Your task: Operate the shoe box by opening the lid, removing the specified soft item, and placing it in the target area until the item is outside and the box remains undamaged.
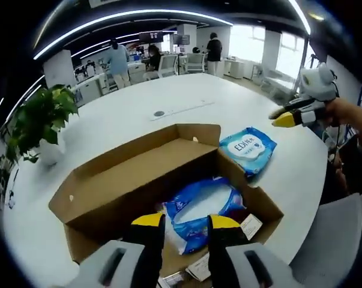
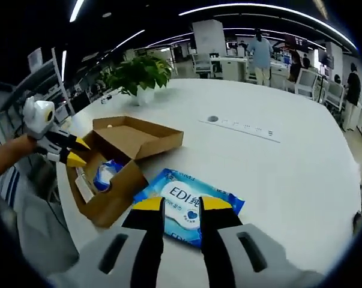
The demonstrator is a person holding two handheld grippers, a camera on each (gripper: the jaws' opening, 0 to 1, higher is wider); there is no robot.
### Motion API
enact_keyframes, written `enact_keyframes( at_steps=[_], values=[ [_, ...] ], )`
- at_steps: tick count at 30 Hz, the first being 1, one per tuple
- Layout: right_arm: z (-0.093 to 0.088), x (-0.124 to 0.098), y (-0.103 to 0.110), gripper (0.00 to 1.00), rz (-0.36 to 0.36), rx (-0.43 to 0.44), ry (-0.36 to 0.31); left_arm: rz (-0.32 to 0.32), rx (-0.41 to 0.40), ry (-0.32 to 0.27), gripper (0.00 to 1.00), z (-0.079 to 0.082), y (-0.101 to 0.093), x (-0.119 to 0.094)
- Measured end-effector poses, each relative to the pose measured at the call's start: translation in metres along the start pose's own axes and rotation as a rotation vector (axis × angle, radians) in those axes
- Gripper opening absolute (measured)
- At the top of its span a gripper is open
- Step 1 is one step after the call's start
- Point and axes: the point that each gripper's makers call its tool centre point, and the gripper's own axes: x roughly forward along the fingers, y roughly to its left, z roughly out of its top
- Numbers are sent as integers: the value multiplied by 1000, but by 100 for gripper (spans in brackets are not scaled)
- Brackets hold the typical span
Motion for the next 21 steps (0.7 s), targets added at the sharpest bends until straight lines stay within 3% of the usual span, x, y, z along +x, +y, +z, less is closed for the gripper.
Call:
enact_keyframes(
  at_steps=[14, 21],
  values=[
    [17, 20, 49, 20, 95, -96, 7, 39, -128, 4, 26, -14, 19, 19],
    [18, 33, 70, 19, 136, -133, 19, 36, -161, 30, 26, -19, 18, 34]
  ],
)
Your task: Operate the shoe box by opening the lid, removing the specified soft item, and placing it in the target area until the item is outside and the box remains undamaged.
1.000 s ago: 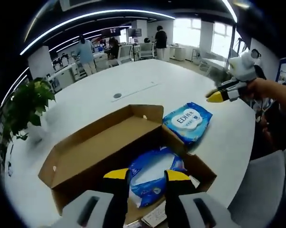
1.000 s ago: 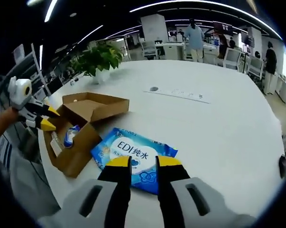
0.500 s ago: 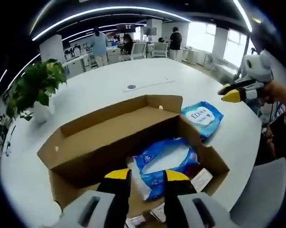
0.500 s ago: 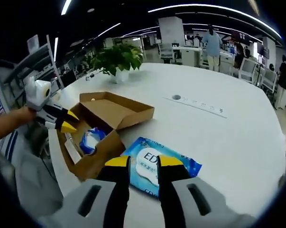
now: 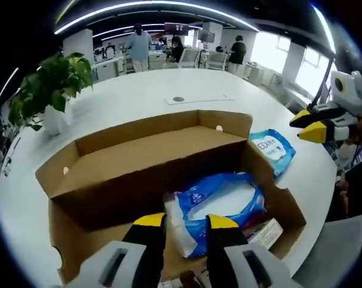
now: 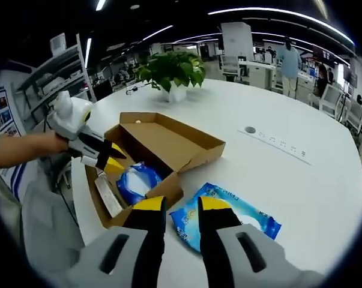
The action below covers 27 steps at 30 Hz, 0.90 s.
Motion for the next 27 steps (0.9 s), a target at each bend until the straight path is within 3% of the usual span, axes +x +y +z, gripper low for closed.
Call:
enact_keyframes(
  at_steps=[11, 16, 22, 27],
  values=[
    [5, 21, 21, 18, 51, -46, 18, -1, 45, 23, 22, 3, 4, 10],
    [6, 34, 28, 18, 64, -77, 35, 32, 63, 21, 21, 4, 12, 10],
    [5, 51, 34, 18, 73, -115, 70, -10, 29, 11, 21, 3, 7, 10],
    [5, 64, 39, 17, 72, -147, 94, 1, 52, 33, 20, 0, 9, 16]
  ],
)
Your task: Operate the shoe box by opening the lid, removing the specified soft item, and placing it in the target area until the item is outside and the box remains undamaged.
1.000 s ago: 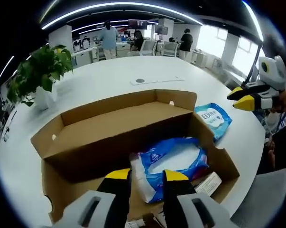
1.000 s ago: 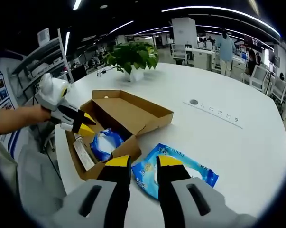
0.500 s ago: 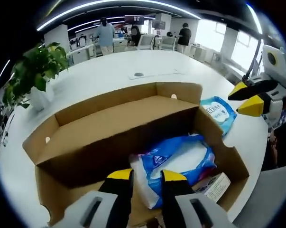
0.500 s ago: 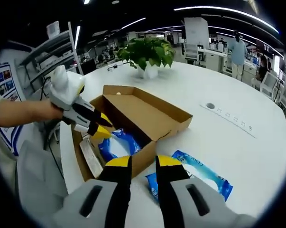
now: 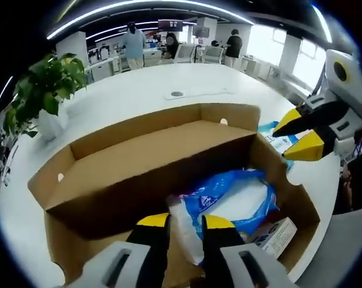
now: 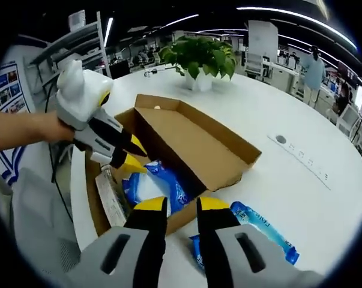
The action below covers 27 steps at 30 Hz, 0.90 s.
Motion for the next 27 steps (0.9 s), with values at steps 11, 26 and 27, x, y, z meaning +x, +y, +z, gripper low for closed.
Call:
enact_keyframes(
  at_steps=[11, 26, 27],
  values=[
    [-2, 24, 6, 12, -12, -77, 71, -15, -23, 28, 19, -7, -1, 7],
    [-13, 51, 19, 13, -13, -215, 191, -24, -71, 12, 1, -9, 7, 7],
    [-15, 52, 20, 13, -14, -230, 199, -25, -66, 10, 1, -8, 7, 7]
  ],
)
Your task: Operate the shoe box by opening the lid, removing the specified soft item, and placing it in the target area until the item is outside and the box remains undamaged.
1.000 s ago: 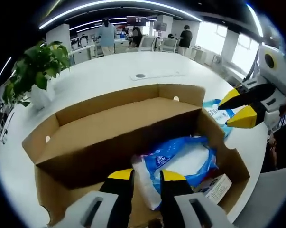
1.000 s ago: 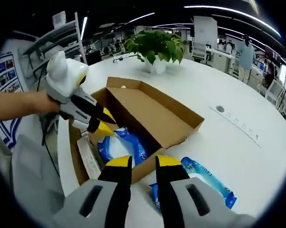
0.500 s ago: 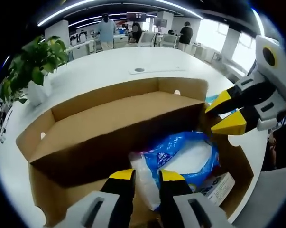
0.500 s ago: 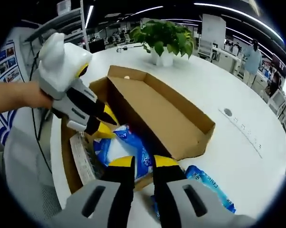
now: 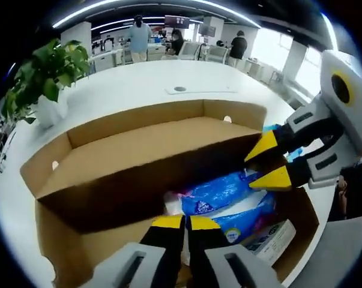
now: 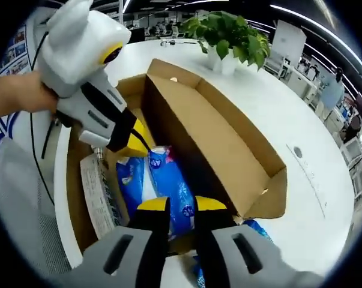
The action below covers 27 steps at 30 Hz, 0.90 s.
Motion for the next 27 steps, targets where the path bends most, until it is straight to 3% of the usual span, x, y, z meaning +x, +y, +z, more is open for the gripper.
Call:
enact_keyframes(
  at_steps=[12, 15, 18, 27],
  values=[
    [3, -5, 12, 14, 63, 72, -17, -8, -54, -19, 0, 1, 4, -2],
    [-4, -1, 10, 12, 32, 12, 20, -18, -64, -25, 0, 2, 3, -4],
    [-7, 1, 3, 3, -28, -64, 42, -45, -100, -49, 0, 6, 1, -7],
    [-1, -2, 5, 0, -12, -16, 6, -43, -108, -71, 0, 11, -2, -21]
  ],
)
